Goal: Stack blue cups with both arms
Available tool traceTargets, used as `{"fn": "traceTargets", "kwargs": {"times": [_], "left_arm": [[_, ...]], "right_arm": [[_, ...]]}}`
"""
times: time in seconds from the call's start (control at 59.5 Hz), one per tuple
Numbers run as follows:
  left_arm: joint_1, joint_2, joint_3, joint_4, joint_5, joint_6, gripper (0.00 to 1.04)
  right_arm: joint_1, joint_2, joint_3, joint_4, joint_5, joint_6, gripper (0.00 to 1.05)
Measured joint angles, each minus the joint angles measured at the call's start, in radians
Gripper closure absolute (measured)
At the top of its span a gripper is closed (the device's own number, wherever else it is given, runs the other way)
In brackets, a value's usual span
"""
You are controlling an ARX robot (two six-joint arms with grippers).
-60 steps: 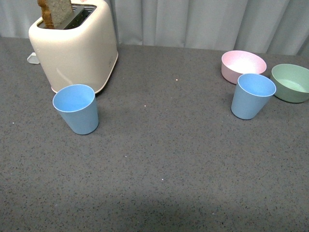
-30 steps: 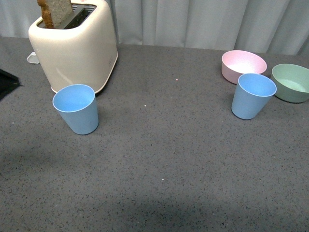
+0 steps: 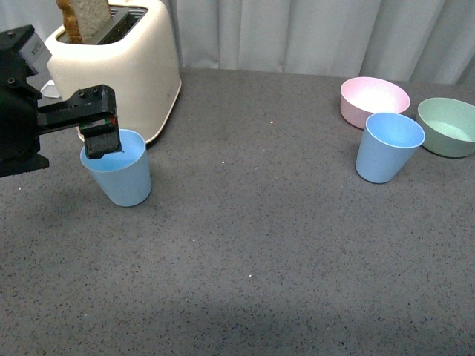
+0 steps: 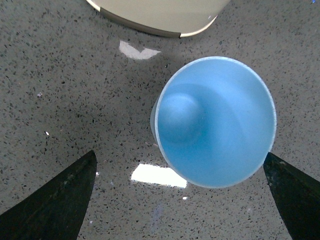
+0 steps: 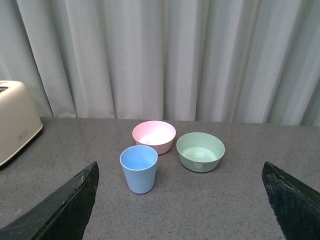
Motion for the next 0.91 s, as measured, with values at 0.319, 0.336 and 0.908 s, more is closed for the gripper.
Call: {"fn": "traceTargets", "kwargs": {"times": [0.319, 0.336, 0.908], "left_arm": [[0.021, 0.131, 0.135, -0.090, 0.017, -0.093, 0.30], [0.023, 0.136, 0.141, -0.094, 0.013, -0.095, 0.33], [0.011, 0.175, 0.201, -0.211, -0.016, -0.101, 1.01]], "right_arm": [[0.000, 0.000, 0.000, 0.000, 0.000, 0.000, 0.10], [0.000, 0.000, 0.000, 0.000, 0.000, 0.000, 0.10], [0.000, 0.000, 0.000, 0.000, 0.000, 0.000, 0.10]]}}
